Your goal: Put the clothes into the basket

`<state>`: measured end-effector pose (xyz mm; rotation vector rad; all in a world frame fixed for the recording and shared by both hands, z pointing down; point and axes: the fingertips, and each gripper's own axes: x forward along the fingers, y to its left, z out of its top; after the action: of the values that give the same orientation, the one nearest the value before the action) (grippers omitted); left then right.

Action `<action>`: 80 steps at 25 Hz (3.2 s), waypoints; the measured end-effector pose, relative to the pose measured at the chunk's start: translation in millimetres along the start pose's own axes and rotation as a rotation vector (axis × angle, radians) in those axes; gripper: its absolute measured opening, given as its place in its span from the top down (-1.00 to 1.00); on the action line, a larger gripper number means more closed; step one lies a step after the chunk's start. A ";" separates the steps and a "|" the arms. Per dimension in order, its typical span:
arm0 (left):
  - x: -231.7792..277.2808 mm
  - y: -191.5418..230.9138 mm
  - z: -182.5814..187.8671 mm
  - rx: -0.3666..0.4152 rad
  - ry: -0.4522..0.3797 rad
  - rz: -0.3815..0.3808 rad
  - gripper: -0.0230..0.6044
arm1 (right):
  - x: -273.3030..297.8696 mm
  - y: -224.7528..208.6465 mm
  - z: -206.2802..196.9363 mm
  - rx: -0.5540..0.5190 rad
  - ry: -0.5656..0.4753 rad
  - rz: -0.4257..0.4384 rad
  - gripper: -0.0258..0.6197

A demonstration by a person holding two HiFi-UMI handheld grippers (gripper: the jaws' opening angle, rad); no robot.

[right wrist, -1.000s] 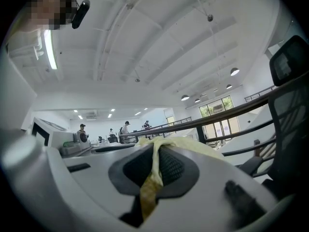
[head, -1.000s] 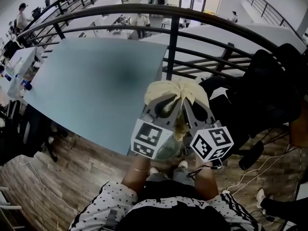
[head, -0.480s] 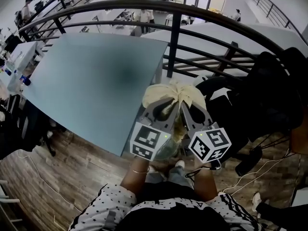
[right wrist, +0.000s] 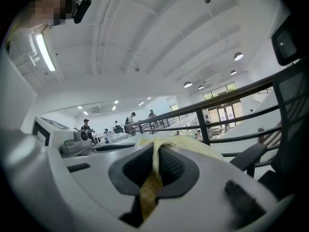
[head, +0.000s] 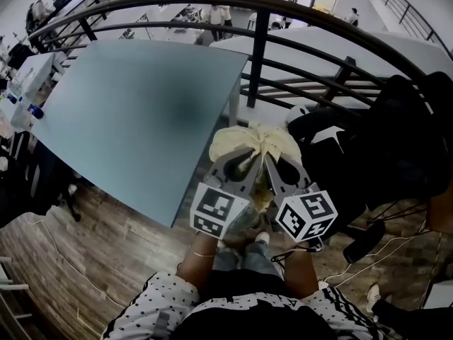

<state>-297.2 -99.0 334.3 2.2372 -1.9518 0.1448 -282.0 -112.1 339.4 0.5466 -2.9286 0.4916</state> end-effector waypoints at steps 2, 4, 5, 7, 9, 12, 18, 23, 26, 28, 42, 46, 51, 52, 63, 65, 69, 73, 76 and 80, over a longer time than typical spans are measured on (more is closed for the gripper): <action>3.7 0.4 -7.4 -0.012 0.010 0.002 0.80 | 1.8 -4.4 -6.8 0.007 0.014 0.001 0.80; 7.3 -0.1 -15.5 -0.022 0.024 0.002 0.80 | 2.9 -8.9 -14.4 0.017 0.029 0.001 0.80; 8.6 -0.3 -19.4 -0.025 0.031 0.002 0.80 | 3.3 -10.7 -18.1 0.022 0.036 0.002 0.80; 11.0 -0.5 -26.6 -0.033 0.044 0.000 0.80 | 4.2 -13.9 -25.1 0.032 0.050 0.002 0.80; 13.5 -0.3 -34.2 -0.043 0.054 -0.001 0.80 | 5.7 -17.4 -32.4 0.040 0.063 0.002 0.80; 18.2 0.5 -45.5 -0.056 0.068 -0.001 0.80 | 8.3 -23.0 -42.7 0.049 0.080 0.000 0.80; 26.5 5.2 -67.4 -0.077 0.097 -0.004 0.80 | 16.6 -32.8 -63.1 0.063 0.122 0.001 0.80; 29.3 9.9 -85.5 -0.097 0.125 0.000 0.80 | 23.3 -36.9 -80.4 0.075 0.162 0.001 0.80; 31.9 12.4 -97.1 -0.118 0.135 0.001 0.80 | 27.3 -40.3 -91.1 0.071 0.186 0.002 0.80; 32.4 14.7 -105.5 -0.129 0.148 0.006 0.80 | 30.4 -41.4 -99.0 0.068 0.204 0.002 0.80; 34.1 28.4 -159.2 -0.175 0.254 0.039 0.80 | 48.6 -46.9 -151.7 0.099 0.327 0.008 0.80; 31.4 31.2 -172.6 -0.169 0.291 0.053 0.80 | 52.0 -45.7 -164.8 0.094 0.368 0.012 0.80; 28.3 35.7 -187.2 -0.138 0.343 0.067 0.80 | 57.3 -43.8 -179.4 0.078 0.410 0.014 0.80; 26.9 36.8 -189.7 -0.135 0.352 0.068 0.80 | 58.3 -42.6 -182.0 0.073 0.417 0.015 0.80; 17.1 40.9 -206.2 -0.116 0.440 0.057 0.79 | 63.2 -34.1 -198.9 0.029 0.488 0.043 0.80; 16.5 40.2 -209.1 -0.115 0.455 0.056 0.79 | 62.9 -34.4 -202.2 0.011 0.509 0.042 0.80; 12.8 39.3 -221.3 -0.064 0.534 0.053 0.78 | 60.6 -39.7 -217.2 -0.159 0.636 0.026 0.80; 5.0 40.7 -230.9 0.017 0.607 0.075 0.72 | 51.0 -41.1 -236.3 -0.273 0.773 0.031 0.79; 2.7 44.7 -223.9 -0.001 0.571 0.101 0.72 | 45.9 -42.0 -244.0 -0.336 0.826 0.015 0.79; 0.1 49.8 -220.1 -0.007 0.561 0.125 0.72 | 43.9 -31.4 -252.5 -0.382 0.849 0.056 0.79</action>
<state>-338.1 -63.7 553.4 1.7999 -1.7610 0.6956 -296.0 -69.3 593.7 0.1400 -2.1339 0.1035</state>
